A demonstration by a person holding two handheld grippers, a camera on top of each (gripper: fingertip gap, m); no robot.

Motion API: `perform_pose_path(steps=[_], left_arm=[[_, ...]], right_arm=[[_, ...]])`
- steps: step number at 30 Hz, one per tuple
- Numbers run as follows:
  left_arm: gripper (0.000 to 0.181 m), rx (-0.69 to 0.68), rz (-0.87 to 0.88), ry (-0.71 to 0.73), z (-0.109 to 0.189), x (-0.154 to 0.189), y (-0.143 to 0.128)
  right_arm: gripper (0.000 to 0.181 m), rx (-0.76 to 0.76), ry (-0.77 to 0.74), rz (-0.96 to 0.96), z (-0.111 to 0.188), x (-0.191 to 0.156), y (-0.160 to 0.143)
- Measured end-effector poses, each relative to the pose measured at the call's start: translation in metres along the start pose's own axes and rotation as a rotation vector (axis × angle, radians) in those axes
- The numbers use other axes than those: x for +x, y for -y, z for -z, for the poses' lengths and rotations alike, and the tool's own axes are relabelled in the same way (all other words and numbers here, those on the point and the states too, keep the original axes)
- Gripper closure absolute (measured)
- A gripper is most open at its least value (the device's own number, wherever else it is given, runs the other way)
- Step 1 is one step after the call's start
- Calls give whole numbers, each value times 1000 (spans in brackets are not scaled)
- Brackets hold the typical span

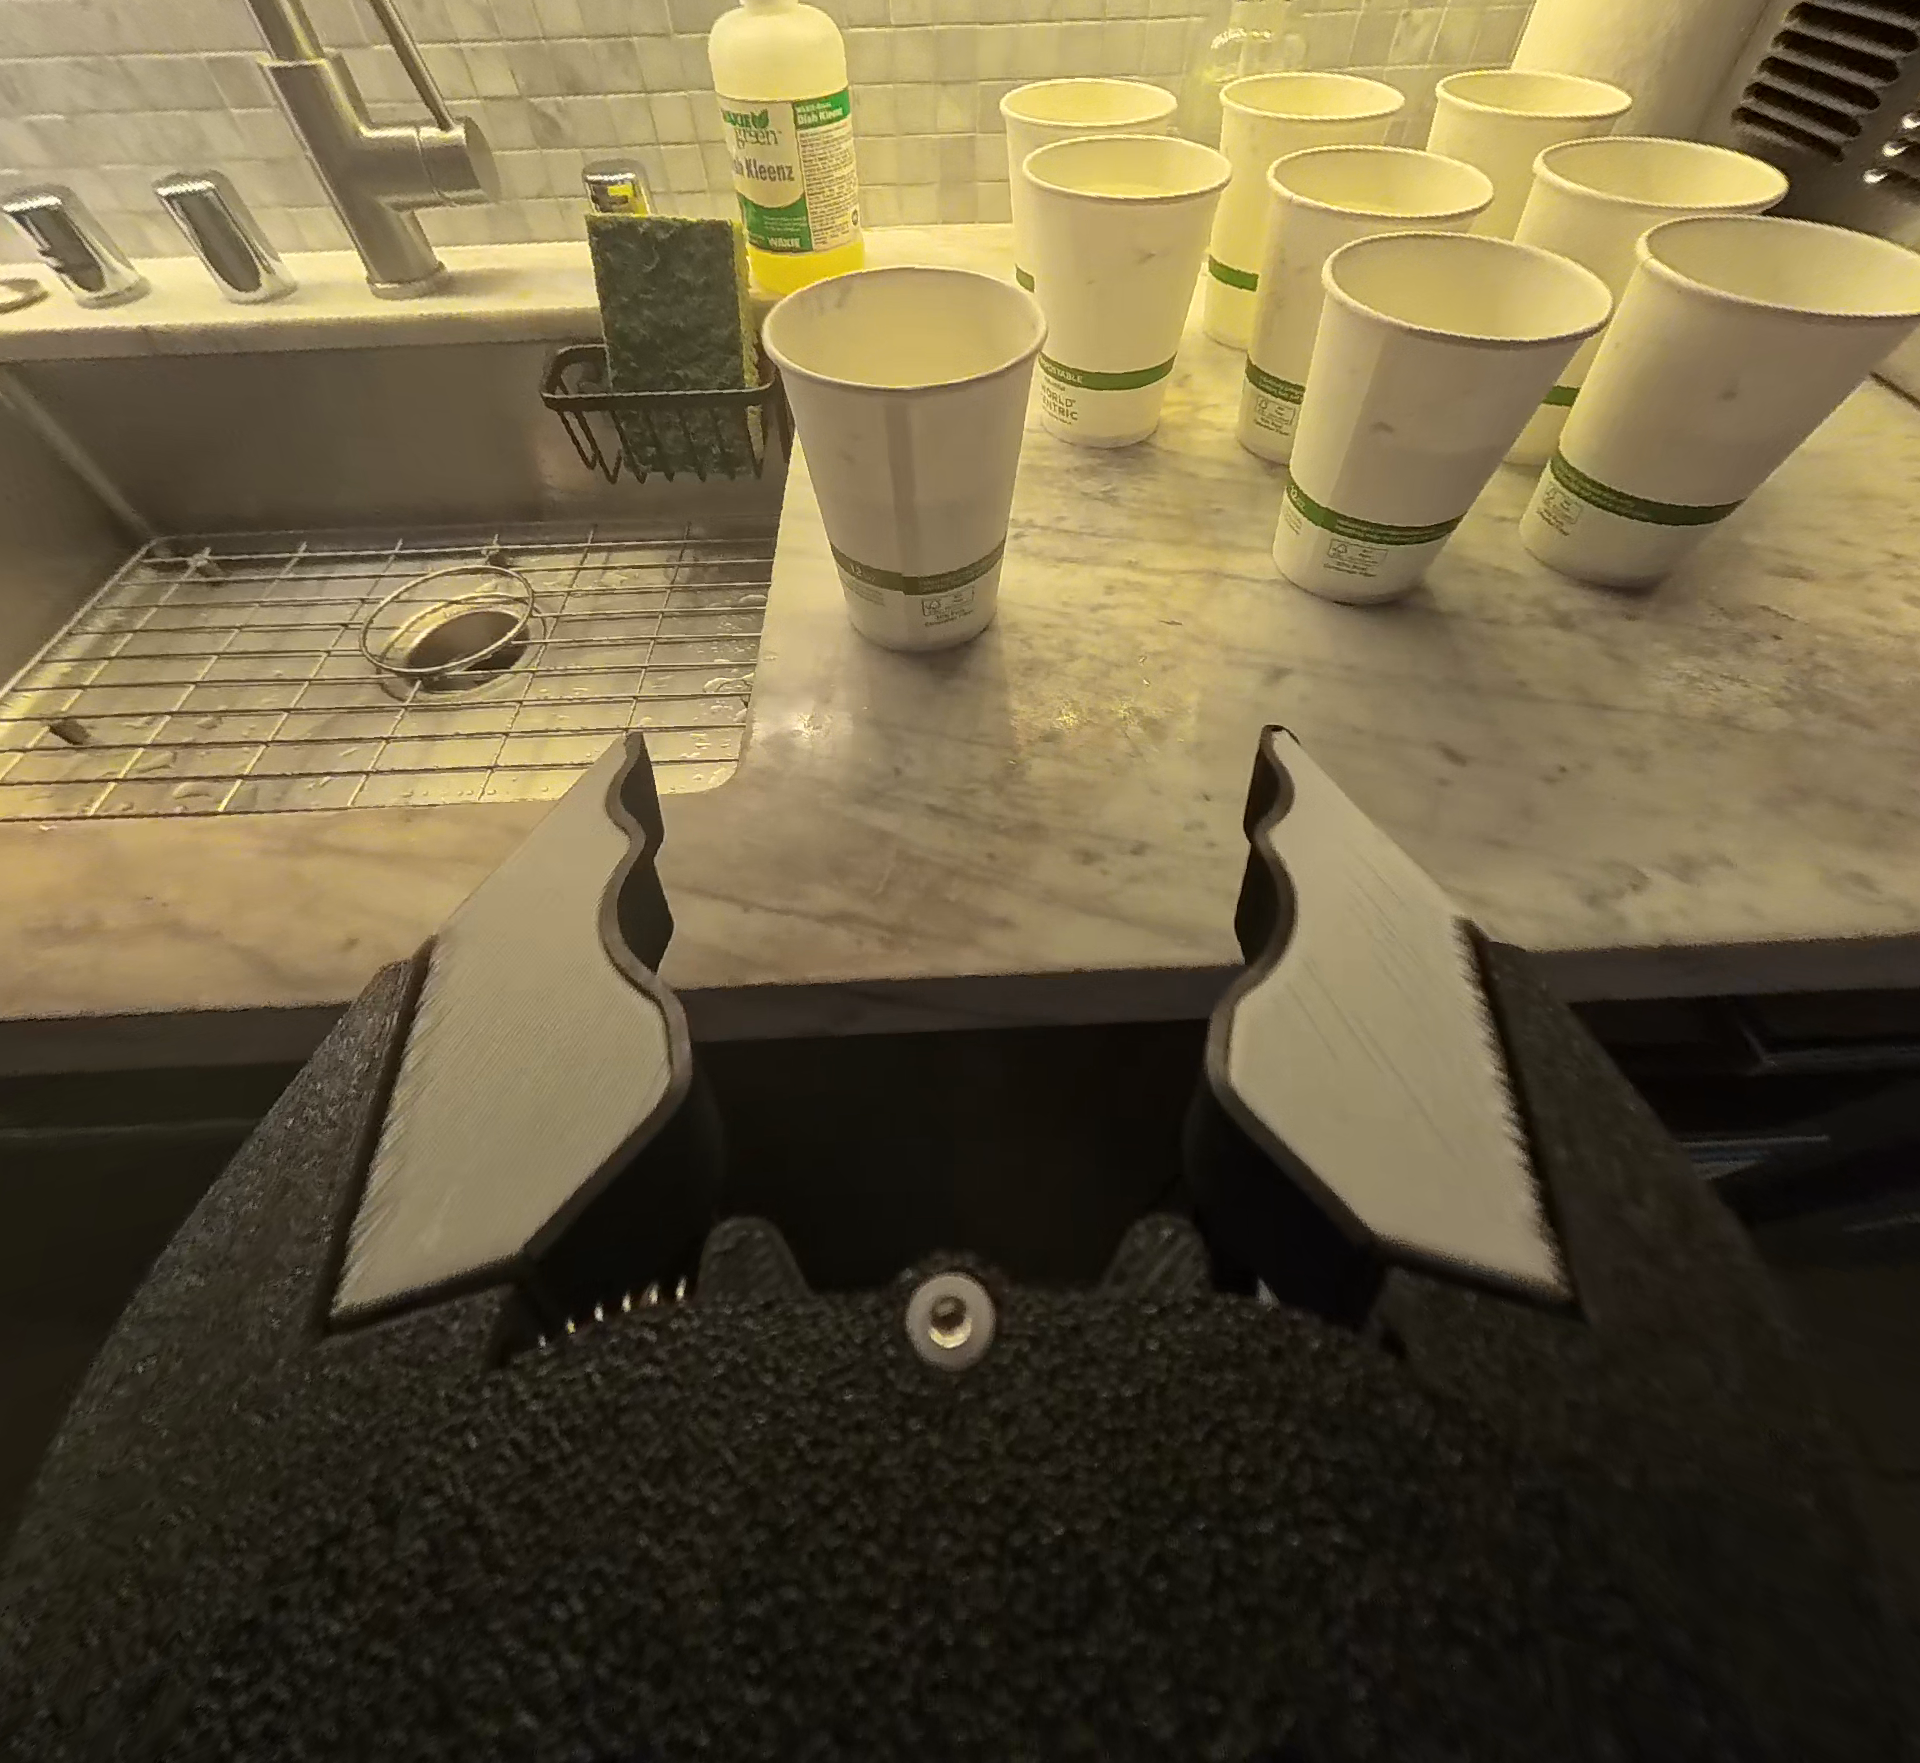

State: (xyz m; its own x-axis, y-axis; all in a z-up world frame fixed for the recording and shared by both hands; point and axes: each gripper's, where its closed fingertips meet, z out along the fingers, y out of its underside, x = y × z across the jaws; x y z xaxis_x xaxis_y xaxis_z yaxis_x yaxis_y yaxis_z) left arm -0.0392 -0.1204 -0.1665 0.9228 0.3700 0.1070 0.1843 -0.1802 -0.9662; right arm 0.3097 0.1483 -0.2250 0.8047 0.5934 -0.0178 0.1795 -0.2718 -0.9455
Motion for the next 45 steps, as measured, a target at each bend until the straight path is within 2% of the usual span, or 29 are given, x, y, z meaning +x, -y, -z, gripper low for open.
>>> perform_pose_path(steps=[11, 20, 27, 31, 37, 45], left_arm=[[79, -20, 4, 0, -17, -20, -8], [77, -37, 2, 35, -15, -38, -16], [79, -47, 8, 20, -13, -44, -16], [79, -51, -7, 11, -12, -40, -16], [81, -26, -21, 34, -14, -38, -6], [81, -16, -24, 71, -13, -33, 2]], right_arm=[[70, -7, -37, 17, 0, -3, 5], [68, -10, -68, 9, 1, -3, 5], [69, -20, -33, 26, -13, -13, 6], [70, -40, 40, 45, -40, -22, 6], [68, -47, 98, 123, -99, -17, 19], [51, -66, 245, 114, -170, -21, 25]])
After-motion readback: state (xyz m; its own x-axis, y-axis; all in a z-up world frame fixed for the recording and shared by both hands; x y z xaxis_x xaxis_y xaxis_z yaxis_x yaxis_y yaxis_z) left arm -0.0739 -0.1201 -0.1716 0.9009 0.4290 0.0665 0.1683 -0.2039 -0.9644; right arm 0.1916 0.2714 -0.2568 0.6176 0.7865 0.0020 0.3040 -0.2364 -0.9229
